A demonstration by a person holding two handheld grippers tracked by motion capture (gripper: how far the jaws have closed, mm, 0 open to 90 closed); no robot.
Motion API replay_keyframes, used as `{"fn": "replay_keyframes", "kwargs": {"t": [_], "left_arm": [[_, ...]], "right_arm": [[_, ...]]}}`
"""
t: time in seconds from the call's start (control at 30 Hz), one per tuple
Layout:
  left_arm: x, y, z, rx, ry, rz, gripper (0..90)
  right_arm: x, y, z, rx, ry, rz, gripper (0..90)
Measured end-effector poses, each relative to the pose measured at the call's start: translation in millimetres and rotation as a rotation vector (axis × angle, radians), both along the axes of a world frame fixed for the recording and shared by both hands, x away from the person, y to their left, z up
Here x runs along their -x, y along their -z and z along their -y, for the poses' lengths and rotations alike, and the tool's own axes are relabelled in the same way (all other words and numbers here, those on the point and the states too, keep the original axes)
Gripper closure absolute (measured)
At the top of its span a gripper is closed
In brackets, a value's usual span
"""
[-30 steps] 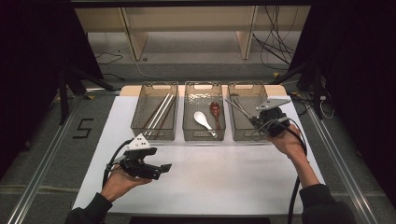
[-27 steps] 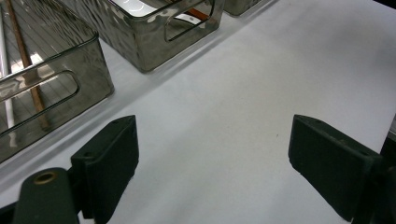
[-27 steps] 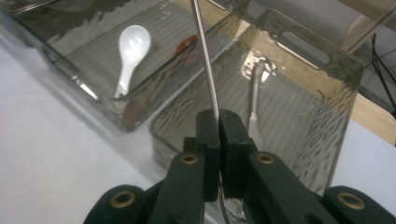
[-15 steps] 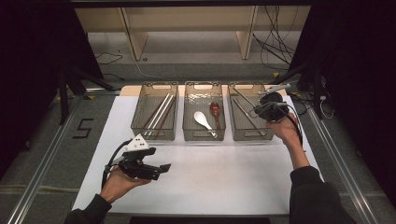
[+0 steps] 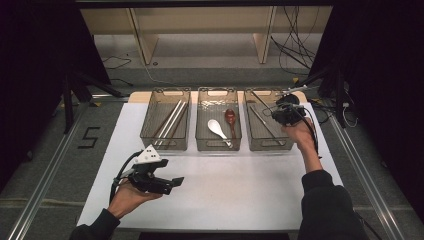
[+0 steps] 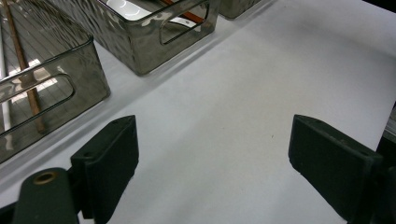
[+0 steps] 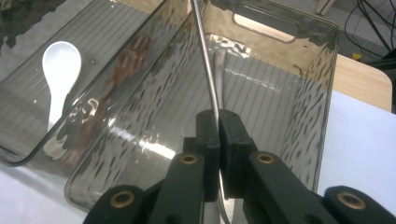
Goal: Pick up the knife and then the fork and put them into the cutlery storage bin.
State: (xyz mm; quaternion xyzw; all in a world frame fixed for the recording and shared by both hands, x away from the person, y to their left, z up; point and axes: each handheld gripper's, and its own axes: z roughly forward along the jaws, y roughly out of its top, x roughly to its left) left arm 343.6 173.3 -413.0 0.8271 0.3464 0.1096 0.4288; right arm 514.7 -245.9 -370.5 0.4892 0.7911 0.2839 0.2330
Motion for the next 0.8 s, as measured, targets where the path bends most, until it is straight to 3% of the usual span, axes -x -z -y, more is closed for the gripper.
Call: {"fn": "replay_keyframes", "kwargs": {"t": [0.6, 0.7, 0.8], "left_arm": [[1.2, -1.9, 0.4, 0.020, 0.006, 0.011, 15.6], [1.5, -1.8, 0.8, 0.020, 0.008, 0.011, 15.6], [1.4, -1.3, 0.9, 0.020, 0.007, 0.012, 15.6]], "right_arm": [[-12.6, 10.8, -3.9, 0.017, 0.051, -0.039, 86.5], [-13.3, 10.6, -5.8, -0.005, 0.035, -0.028, 73.9], [-11.8, 7.2, -6.5, -0.006, 0.018, -0.021, 69.7]]}}
